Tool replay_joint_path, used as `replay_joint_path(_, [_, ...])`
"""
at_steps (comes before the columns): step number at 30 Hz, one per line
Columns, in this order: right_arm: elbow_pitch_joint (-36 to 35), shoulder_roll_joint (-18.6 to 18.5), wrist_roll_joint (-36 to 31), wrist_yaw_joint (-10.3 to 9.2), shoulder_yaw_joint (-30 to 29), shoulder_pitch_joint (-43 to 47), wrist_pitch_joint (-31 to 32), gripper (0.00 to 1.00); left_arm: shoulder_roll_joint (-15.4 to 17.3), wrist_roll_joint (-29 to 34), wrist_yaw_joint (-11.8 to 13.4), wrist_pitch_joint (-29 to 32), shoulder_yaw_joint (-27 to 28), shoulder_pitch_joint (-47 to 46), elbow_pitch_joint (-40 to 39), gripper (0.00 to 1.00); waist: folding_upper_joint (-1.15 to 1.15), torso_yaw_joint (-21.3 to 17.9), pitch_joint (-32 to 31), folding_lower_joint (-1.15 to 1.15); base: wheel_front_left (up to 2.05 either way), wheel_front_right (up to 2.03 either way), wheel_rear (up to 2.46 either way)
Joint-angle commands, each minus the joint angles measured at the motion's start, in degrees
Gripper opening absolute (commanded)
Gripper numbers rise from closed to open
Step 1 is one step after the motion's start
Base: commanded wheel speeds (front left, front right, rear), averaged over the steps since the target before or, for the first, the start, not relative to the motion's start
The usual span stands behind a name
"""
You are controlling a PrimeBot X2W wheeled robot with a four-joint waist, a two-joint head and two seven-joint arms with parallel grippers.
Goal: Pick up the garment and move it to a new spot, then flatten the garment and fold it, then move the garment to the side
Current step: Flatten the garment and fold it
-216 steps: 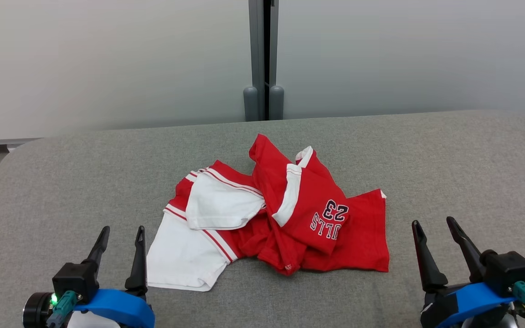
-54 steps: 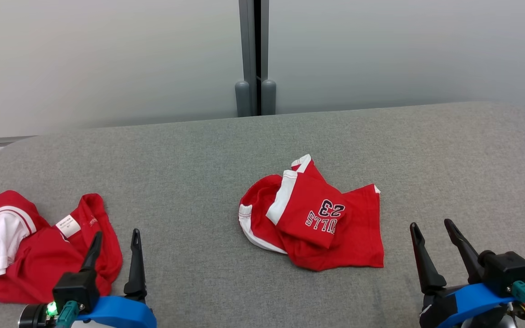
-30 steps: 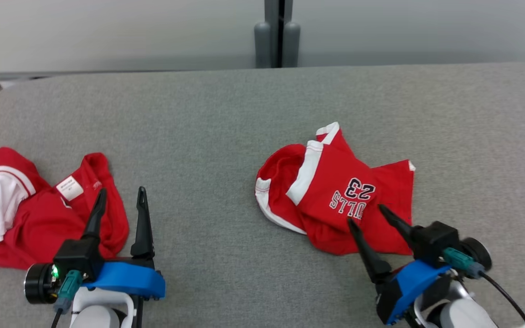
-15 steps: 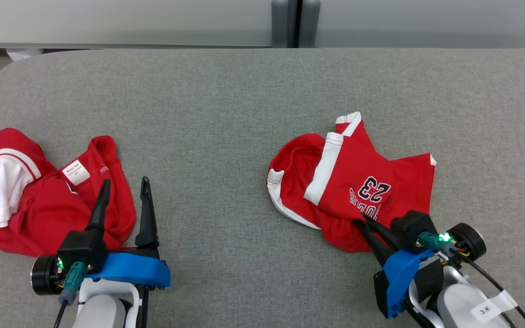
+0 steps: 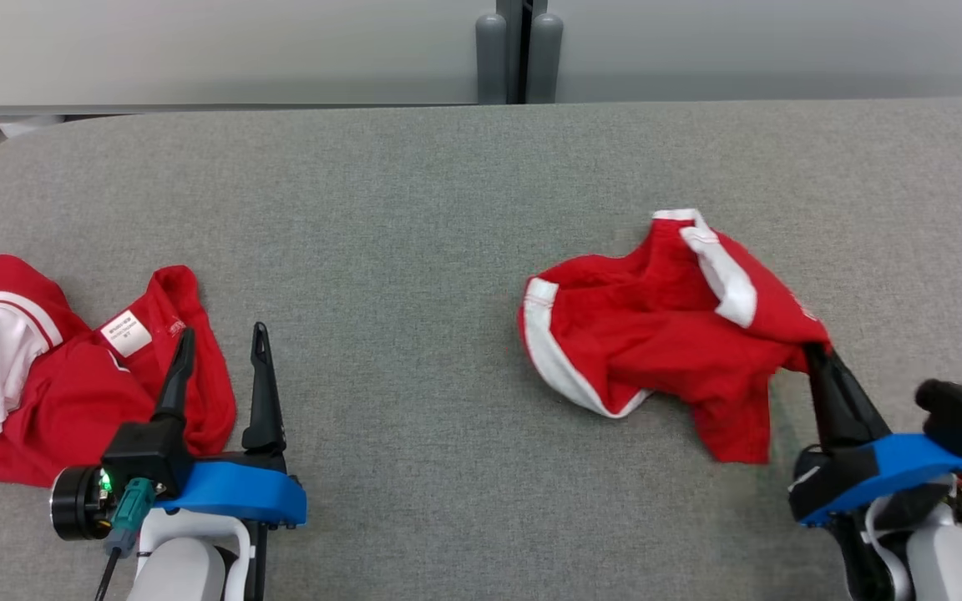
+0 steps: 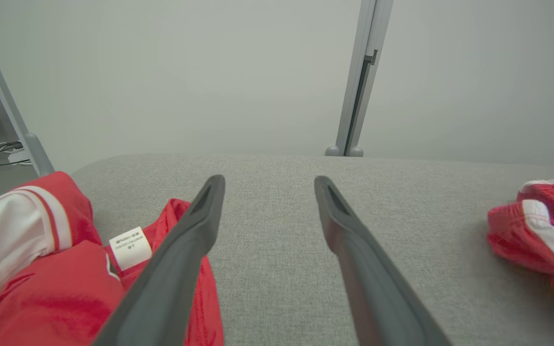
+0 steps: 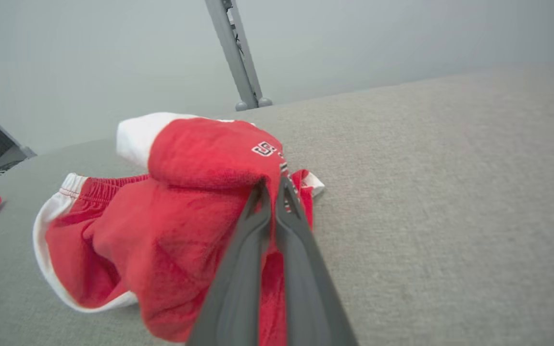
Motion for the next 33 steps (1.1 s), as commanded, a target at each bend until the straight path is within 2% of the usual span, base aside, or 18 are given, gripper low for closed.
replay_joint_path(1, [0.69,0.44,0.53,0.01,-1.92,1.13,-0.84,0.00,0.34,0.15,0.29,-0.24,0.07,-0.03,-0.06,1.00,-0.01,-0.29,-0.18,0.00,0.00,0.00,0.00])
replay_joint_path(5, [4.95,1.59,6.44,0.01,-6.66,2.47,-2.65,0.00,0.31,-0.10,0.40,0.18,-0.25,0.32,-0.09,1.00,-0.01,-0.89,-0.46,0.00,0.00,0.00,0.00])
replay_joint_path(6, [6.21,1.60,6.44,0.01,-6.92,2.85,-3.41,0.35,0.42,-0.12,0.44,0.25,-0.30,0.39,-0.11,1.00,-0.01,-1.06,-0.46,0.00,0.00,0.00,0.00])
replay_joint_path(7, [7.34,1.60,7.94,0.01,-6.93,3.07,-4.22,0.80,0.47,-0.13,0.49,0.35,-0.37,0.38,-0.17,1.00,-0.01,-1.19,-0.46,0.00,0.00,0.00,0.00])
replay_joint_path(8, [8.33,1.60,9.91,0.01,-6.54,2.98,-5.24,1.00,0.54,-0.15,0.54,0.45,-0.41,0.37,-0.22,1.00,-0.01,-1.35,-0.48,0.00,0.00,0.00,0.00])
replay_joint_path(11, [9.78,1.55,10.50,0.01,-5.41,2.87,-8.88,1.00,0.70,-0.24,0.71,0.61,-0.47,0.54,-0.32,1.00,-0.01,-1.88,-0.69,0.00,0.00,0.00,0.00])
replay_joint_path(13, [9.16,1.56,8.56,0.01,-4.94,2.73,-10.87,1.00,0.83,-0.29,0.91,0.68,-0.52,0.69,-0.42,1.00,-0.01,-2.16,-0.84,0.00,0.00,0.00,0.00])
replay_joint_path(19, [2.49,0.29,-2.80,0.01,-3.82,3.49,-12.95,1.00,1.36,-0.26,1.39,0.75,-0.54,1.62,-0.56,1.00,-0.01,-2.87,-1.85,0.00,0.00,0.00,0.00])
replay_joint_path(26, [-4.61,-1.73,-10.14,0.01,-0.34,5.42,-7.43,1.00,1.95,-0.17,1.63,1.32,-1.11,3.19,-0.88,1.00,-0.01,-2.91,-3.86,0.00,0.00,0.00,0.00])
replay_joint_path(33, [-8.74,-1.18,-9.73,0.01,0.80,8.30,-4.40,1.00,2.38,-0.45,1.83,2.05,-1.65,4.59,-1.42,1.00,-0.01,-2.77,-5.30,0.00,0.00,0.00,0.00])
